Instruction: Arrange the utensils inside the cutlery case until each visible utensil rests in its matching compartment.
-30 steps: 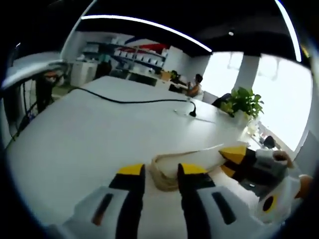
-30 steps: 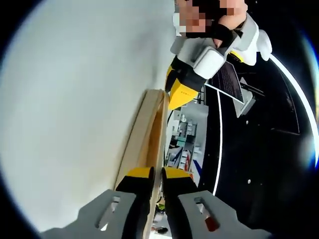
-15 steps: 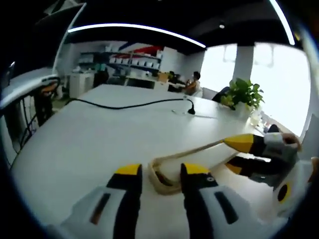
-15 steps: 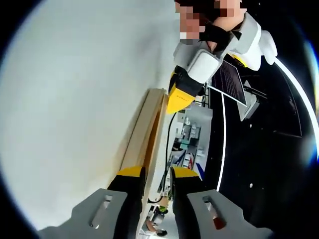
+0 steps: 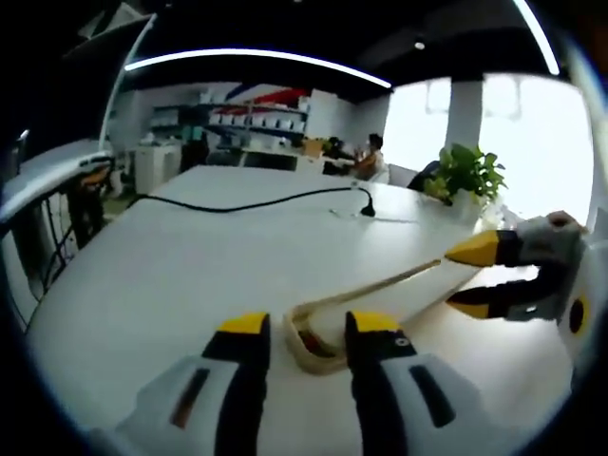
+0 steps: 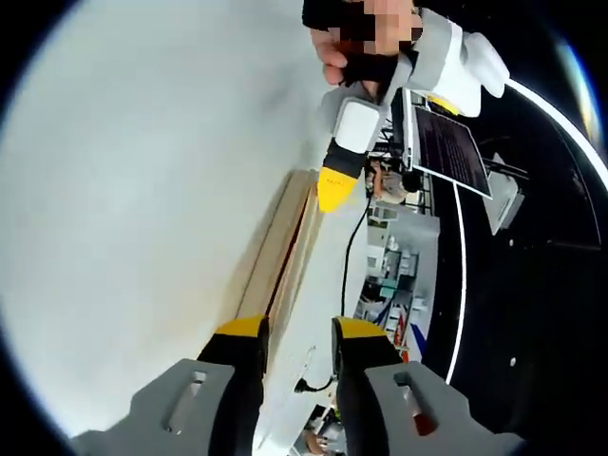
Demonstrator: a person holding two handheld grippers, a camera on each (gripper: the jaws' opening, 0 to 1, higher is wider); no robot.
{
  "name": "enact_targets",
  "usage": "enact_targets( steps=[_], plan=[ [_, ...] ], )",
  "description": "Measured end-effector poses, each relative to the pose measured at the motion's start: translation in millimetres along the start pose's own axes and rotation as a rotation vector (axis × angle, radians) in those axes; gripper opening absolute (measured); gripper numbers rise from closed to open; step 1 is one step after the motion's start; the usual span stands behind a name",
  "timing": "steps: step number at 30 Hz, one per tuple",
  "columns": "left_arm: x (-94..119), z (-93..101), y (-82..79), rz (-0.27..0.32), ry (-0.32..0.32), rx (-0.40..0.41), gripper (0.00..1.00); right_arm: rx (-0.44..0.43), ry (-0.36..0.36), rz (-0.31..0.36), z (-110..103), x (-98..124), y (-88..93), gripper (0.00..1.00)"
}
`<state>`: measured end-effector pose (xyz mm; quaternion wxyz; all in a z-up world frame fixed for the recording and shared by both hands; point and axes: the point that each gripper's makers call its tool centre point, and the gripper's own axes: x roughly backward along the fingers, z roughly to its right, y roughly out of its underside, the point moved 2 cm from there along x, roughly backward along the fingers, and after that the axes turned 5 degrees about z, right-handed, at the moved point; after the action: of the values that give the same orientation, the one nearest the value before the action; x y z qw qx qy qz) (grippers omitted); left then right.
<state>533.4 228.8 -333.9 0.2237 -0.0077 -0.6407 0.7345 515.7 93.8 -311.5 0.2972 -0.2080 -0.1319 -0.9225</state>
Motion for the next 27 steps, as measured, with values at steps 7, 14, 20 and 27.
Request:
enact_targets(
  steps=[7,14,20,27],
  plan=[
    [-4.1,-2.8,-3.4,0.005,0.003,-0.018,0.34,-0.067,0.005,-0.031,-5.1,11.5,21.3,0.26],
    [-4.4,-2.5,-3.8,0.006,-0.001,-0.037,0.34,-0.3,0.017,-0.018,-16.3,24.4,44.6,0.25],
    [-3.5,0.0,-3.2,0.008,-0.003,-0.046,0.34,-0.684,0.034,0.067,-21.5,40.5,66.7,0.27],
    [-0.3,2.9,-1.8,0.01,-0.009,-0.058,0.34,-1.299,0.009,0.182,-30.7,52.2,91.7,0.24]
  ],
)
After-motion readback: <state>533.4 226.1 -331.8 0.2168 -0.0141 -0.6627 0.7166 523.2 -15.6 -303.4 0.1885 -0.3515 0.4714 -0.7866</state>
